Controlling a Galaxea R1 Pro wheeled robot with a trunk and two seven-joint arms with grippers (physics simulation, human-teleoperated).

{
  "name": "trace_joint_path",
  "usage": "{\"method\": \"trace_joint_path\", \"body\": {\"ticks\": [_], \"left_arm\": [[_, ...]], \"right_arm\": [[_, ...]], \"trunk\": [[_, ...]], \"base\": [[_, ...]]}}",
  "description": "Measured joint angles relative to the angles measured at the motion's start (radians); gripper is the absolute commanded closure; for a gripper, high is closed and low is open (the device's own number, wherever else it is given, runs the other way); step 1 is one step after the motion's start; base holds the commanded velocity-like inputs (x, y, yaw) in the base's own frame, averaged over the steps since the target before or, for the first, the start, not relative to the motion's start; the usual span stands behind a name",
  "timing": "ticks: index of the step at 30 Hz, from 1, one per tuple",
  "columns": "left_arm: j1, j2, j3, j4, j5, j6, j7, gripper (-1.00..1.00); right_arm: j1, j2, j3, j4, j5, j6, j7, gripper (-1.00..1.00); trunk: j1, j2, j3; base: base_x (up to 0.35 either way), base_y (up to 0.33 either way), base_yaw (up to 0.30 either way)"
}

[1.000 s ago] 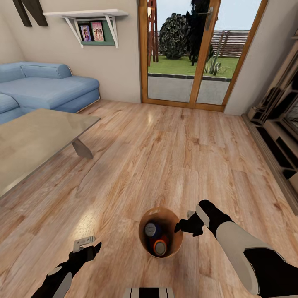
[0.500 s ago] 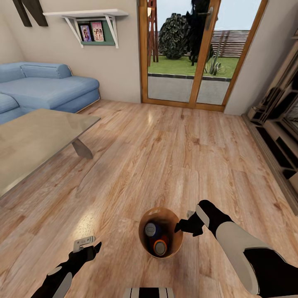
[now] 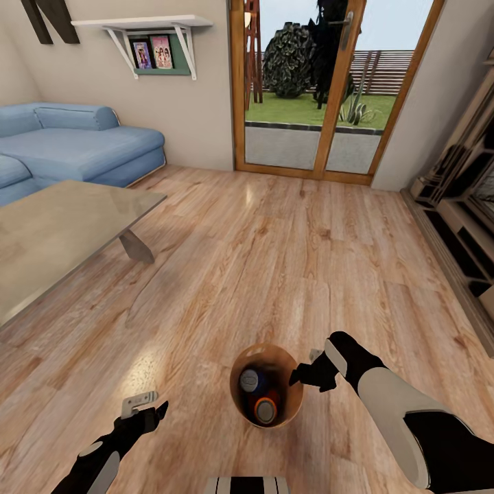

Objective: Put the three can of soda from the living room inside the tash can in the kitchen.

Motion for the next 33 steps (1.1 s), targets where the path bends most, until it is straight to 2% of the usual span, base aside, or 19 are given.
{"method": "trace_joint_path", "body": {"ticks": [16, 33], "left_arm": [[0.0, 0.0, 0.0, 0.0, 0.0, 0.0, 0.0, -1.0], [0.0, 0.0, 0.0, 0.001, 0.0, 0.0, 0.0, -1.0]], "right_arm": [[0.0, 0.002, 0.0, 0.0, 0.001, 0.0, 0.0, -1.0], [0.001, 0.003, 0.0, 0.0, 0.0, 0.0, 0.0, -1.0]], "trunk": [[0.0, 0.0, 0.0], [-0.008, 0.004, 0.066]], "base": [[0.0, 0.0, 0.0], [0.0, 0.0, 0.0]]}}
